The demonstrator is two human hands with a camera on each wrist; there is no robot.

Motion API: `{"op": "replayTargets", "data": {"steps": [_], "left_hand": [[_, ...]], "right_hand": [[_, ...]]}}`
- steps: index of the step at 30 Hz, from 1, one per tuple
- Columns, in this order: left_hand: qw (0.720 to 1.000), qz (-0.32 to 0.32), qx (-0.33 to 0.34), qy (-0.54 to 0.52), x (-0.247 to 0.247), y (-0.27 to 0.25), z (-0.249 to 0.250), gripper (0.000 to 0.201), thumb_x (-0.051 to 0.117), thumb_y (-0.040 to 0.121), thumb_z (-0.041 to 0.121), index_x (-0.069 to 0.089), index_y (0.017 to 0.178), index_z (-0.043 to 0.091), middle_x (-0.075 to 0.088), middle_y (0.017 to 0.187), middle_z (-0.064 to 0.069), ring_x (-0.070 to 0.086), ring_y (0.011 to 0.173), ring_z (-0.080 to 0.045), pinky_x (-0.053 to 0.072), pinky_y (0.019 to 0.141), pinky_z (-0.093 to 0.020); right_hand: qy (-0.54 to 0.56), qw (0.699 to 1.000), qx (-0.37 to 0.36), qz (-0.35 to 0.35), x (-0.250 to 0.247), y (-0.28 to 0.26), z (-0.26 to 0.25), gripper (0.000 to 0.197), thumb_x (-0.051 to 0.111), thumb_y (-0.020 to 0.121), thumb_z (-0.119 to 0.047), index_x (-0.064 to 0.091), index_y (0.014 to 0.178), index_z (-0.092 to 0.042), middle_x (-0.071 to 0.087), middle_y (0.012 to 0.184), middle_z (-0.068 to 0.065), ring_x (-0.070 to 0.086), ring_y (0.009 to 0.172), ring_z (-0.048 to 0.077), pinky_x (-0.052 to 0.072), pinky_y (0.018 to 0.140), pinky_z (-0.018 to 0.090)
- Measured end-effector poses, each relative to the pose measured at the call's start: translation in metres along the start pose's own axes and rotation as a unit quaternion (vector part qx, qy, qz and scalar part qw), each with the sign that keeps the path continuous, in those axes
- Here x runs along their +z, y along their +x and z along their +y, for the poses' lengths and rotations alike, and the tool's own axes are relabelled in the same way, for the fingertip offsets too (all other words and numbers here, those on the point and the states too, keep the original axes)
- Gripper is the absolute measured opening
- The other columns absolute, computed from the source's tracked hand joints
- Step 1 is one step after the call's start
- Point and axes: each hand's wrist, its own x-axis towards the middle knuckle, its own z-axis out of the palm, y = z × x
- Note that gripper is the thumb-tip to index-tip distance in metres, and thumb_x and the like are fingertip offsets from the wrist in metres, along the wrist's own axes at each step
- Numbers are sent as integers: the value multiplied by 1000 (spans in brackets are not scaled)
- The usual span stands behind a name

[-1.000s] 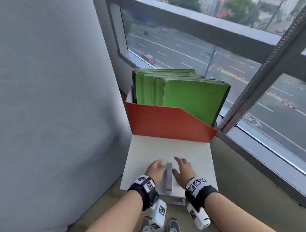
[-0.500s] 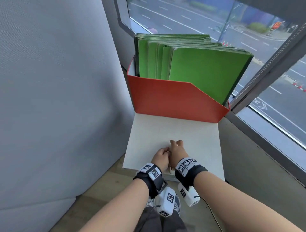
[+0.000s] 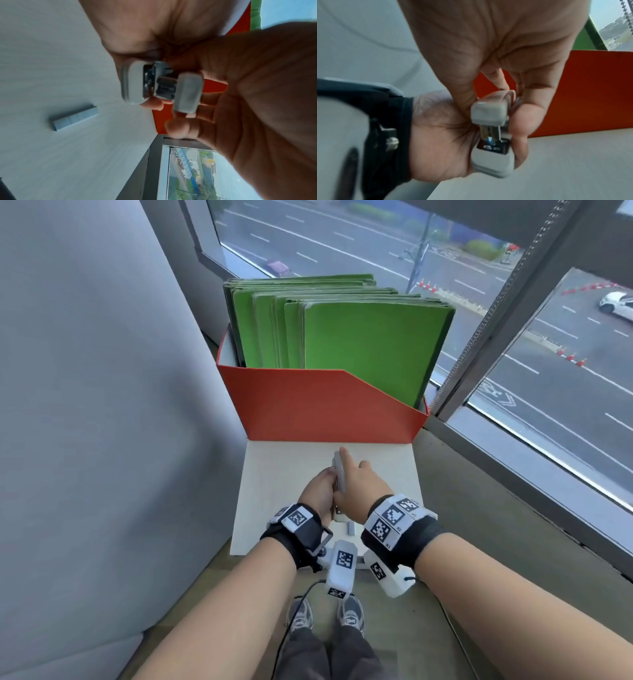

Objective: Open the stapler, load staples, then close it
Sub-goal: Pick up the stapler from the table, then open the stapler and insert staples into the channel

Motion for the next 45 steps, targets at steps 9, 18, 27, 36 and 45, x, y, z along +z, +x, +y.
{"op": "replayTargets", "data": {"steps": [9, 18, 27, 36, 45], "left_hand": [[999, 17, 16, 46, 7, -11, 4, 26, 32, 97, 31, 57, 97, 23, 58, 67, 3, 53, 59, -13, 39, 49, -23], [994, 25, 36, 98, -14, -18, 1, 34, 23, 101, 32, 53, 93, 17, 53, 73, -8, 46, 58, -19, 40, 57, -30], [997, 4, 35, 72, -13, -28, 7, 33, 27, 98, 19, 59, 95, 11, 49, 61, -8, 44, 42, -13, 37, 42, -21], [998, -27, 36, 39, -20, -44, 8, 35, 31, 97, 24, 62, 87, 13, 45, 57, -6, 42, 39, -13, 34, 42, -20], [999, -15, -9, 44, -40, -45, -9, 46, 30, 97, 47, 60, 87, 13, 48, 54, -3, 41, 40, -14, 35, 42, -20]], "right_hand": [[-2, 997, -4, -73, -5, -12, -3, 92, 52, 82, -9, -13, 148, -13, 66, 86, 20, 59, 68, 29, 49, 63, 34], [43, 991, 43, -115, -48, -11, -11, 34, 52, 87, -17, 59, 119, -7, 56, 59, 4, 52, 42, 16, 46, 48, 25], [102, 995, 20, -7, -100, 18, -11, 16, 66, 84, -21, 73, 89, -7, 73, 77, 8, 67, 59, 11, 48, 49, 18], [185, 981, 36, 41, -92, 64, -8, 24, 71, 81, -29, 71, 92, -7, 74, 82, 8, 64, 60, 11, 51, 54, 21], [191, 981, 35, 4, -51, 76, -1, 34, 67, 82, -40, 71, 91, -8, 69, 70, 2, 61, 57, 12, 53, 61, 24]]}}
